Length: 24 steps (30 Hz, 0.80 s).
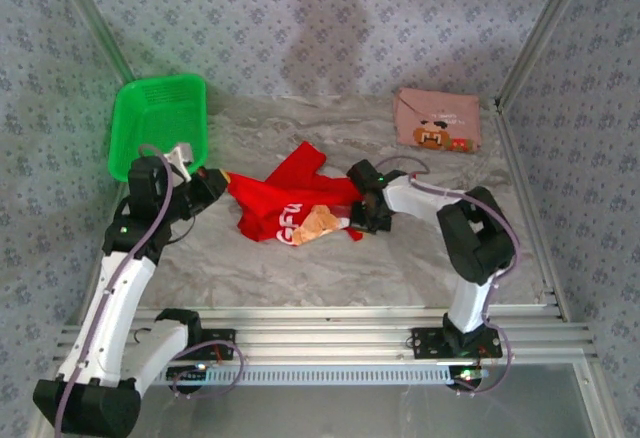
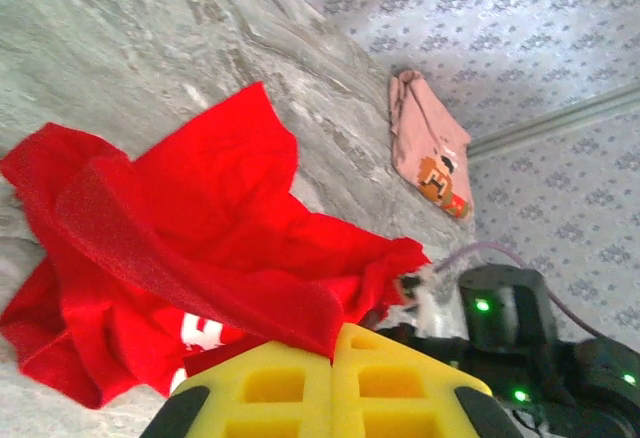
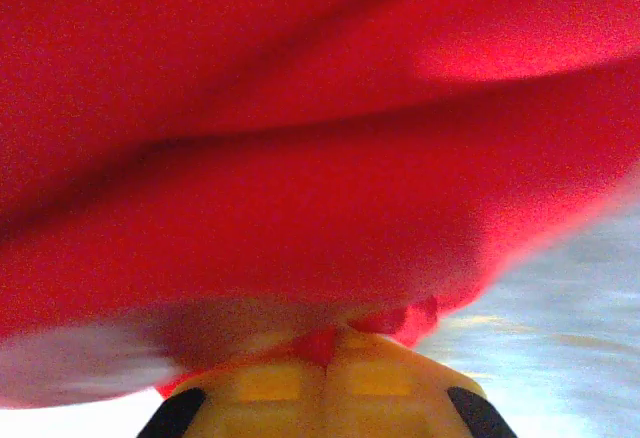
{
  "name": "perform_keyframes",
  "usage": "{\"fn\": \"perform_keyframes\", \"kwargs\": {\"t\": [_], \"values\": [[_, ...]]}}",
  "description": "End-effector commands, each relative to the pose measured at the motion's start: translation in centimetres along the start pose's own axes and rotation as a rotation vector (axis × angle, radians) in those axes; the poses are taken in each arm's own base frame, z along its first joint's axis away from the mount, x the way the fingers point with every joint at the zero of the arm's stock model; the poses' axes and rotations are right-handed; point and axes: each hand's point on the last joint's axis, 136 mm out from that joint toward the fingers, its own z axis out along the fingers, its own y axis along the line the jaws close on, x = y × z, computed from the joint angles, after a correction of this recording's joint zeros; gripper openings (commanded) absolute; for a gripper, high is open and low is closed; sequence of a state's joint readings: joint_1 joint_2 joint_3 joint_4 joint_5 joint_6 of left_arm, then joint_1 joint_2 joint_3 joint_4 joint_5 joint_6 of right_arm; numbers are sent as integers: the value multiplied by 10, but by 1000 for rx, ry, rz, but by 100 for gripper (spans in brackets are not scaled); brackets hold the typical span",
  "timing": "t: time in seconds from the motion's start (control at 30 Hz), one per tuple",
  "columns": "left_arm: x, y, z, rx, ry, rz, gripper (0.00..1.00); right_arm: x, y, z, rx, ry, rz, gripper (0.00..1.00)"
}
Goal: Fold and stack the t-shirts
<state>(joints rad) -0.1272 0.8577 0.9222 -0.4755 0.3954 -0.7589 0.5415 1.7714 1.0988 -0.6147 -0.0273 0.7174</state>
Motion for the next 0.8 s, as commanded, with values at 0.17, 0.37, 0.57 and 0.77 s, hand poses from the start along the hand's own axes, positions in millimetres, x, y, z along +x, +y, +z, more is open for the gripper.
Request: {"fn": "perform_keyframes", "kwargs": {"t": [0.17, 0.37, 0.57, 0.77], "values": [[-23, 3, -20, -36, -83, 21, 0, -35, -105, -96, 163, -315, 39, 0], [-33, 18, -25, -98, -129, 10, 0, -37, -173, -126, 260, -377, 100, 0], [-32, 40, -32, -196, -163, -14, 0, -28, -210, -133, 350, -439, 150, 0], [-12, 49, -32, -180, -129, -26, 0, 15, -194, -98, 206, -248, 262, 16]]}}
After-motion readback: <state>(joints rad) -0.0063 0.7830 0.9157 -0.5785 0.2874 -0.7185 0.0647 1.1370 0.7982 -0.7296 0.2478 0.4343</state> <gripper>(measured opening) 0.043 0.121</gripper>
